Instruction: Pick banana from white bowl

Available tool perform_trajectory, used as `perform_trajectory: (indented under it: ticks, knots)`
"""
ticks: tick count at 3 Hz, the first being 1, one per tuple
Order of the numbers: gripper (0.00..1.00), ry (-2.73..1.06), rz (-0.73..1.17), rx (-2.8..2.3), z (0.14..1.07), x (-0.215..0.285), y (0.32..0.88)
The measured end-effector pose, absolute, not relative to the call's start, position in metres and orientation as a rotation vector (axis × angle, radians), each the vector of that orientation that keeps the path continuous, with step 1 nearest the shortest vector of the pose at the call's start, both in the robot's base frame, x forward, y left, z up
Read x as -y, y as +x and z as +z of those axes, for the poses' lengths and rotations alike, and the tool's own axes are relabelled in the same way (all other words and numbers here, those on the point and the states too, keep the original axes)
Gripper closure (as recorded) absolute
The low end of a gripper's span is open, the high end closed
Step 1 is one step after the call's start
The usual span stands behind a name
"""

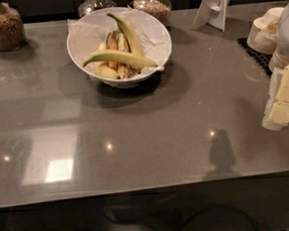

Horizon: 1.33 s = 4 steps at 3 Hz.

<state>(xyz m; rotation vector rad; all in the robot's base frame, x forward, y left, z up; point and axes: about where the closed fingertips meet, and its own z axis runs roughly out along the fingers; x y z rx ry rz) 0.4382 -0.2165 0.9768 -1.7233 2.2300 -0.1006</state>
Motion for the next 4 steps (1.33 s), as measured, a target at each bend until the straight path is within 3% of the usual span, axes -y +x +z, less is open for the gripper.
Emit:
perform_trajectory:
  ticks: [2, 4]
  knots:
    - [0.00, -1.708, -0.098, -2.201, 0.978, 0.211, 0.442]
    - [0.00, -1.658, -0.029, -1.975, 0.989, 0.140, 0.497]
